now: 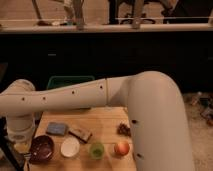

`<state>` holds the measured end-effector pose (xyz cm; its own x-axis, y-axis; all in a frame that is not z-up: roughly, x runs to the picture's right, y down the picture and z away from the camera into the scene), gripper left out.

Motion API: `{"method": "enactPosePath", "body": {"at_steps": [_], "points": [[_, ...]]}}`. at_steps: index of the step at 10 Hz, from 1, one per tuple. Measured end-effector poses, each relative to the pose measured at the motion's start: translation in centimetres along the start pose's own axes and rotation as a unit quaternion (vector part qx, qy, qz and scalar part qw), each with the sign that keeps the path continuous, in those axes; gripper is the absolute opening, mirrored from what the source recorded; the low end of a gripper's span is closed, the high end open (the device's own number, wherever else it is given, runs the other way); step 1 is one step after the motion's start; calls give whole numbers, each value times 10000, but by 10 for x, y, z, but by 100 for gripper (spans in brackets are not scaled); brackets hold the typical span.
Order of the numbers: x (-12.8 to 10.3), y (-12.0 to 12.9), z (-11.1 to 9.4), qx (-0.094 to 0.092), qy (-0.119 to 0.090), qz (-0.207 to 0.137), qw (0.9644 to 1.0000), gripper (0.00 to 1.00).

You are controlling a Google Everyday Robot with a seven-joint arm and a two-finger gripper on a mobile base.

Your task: Place fork in purple bowl

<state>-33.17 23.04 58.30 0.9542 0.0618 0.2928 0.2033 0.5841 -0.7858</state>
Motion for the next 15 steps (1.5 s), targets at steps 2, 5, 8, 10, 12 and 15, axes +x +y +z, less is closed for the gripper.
{"method": "enactPosePath", "body": {"at_steps": [2, 5, 8, 10, 12, 15], "points": [[1, -9, 5, -11, 84, 78, 9999, 0], [6, -37, 10, -16, 234, 292, 9993, 0], [18, -64, 7, 31, 356, 515, 9980, 0], [21, -73, 2, 77, 393, 605, 9974, 0], [25, -76, -2, 98, 440, 660, 9968, 0], [27, -76, 1, 69, 479, 696, 9964, 0]]}}
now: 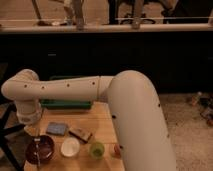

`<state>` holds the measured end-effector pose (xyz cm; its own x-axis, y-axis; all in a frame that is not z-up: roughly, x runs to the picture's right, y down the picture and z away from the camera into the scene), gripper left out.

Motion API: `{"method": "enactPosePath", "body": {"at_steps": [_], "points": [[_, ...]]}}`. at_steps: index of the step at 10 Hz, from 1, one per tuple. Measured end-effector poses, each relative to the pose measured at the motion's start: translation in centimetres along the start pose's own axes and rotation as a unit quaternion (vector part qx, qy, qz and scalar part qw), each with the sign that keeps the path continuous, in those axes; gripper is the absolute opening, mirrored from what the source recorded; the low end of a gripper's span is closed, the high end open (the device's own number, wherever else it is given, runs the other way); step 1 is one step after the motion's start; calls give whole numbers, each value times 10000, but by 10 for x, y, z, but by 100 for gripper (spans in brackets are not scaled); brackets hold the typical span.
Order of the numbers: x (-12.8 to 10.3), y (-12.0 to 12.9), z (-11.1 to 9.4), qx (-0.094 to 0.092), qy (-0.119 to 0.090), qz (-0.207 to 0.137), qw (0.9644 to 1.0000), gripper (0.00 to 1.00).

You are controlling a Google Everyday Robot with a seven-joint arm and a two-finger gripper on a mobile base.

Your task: Place fork in purple bowl

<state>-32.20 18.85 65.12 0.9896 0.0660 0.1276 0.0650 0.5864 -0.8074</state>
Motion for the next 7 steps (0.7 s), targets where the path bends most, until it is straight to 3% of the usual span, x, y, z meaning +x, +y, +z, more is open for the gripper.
{"method": "enactPosePath", "body": {"at_steps": [5, 7], "points": [[-4, -2, 5, -34, -1, 3, 10000, 0], [-4, -2, 5, -34, 0, 3, 10000, 10]]}}
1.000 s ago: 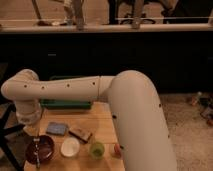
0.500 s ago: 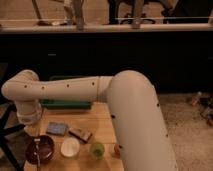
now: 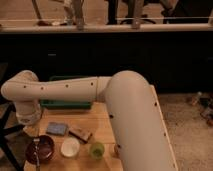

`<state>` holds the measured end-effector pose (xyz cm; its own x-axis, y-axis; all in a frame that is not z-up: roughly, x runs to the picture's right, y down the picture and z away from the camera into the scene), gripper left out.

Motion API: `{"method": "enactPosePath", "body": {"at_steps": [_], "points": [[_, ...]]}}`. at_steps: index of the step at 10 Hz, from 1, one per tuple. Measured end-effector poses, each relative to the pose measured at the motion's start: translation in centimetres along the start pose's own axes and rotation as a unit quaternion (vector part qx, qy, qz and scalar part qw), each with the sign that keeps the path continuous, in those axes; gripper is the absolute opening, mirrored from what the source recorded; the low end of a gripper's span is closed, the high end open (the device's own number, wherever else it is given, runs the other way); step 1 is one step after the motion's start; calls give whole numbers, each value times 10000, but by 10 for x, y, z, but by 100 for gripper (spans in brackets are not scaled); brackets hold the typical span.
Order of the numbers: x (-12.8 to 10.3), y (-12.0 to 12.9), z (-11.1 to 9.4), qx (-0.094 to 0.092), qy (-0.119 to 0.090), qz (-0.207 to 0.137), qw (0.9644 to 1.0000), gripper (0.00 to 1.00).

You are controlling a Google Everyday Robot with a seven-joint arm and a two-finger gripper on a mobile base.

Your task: Place fork in purple bowl

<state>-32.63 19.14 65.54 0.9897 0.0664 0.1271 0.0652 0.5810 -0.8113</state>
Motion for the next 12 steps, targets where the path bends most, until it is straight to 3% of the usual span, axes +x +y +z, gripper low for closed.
{"method": "enactPosePath", "body": {"at_steps": [4, 7, 12], "points": [[0, 0, 1, -5, -1, -2, 10000, 52], [0, 0, 1, -6, 0, -2, 10000, 76], [0, 0, 1, -6, 2, -4, 10000, 77]]}}
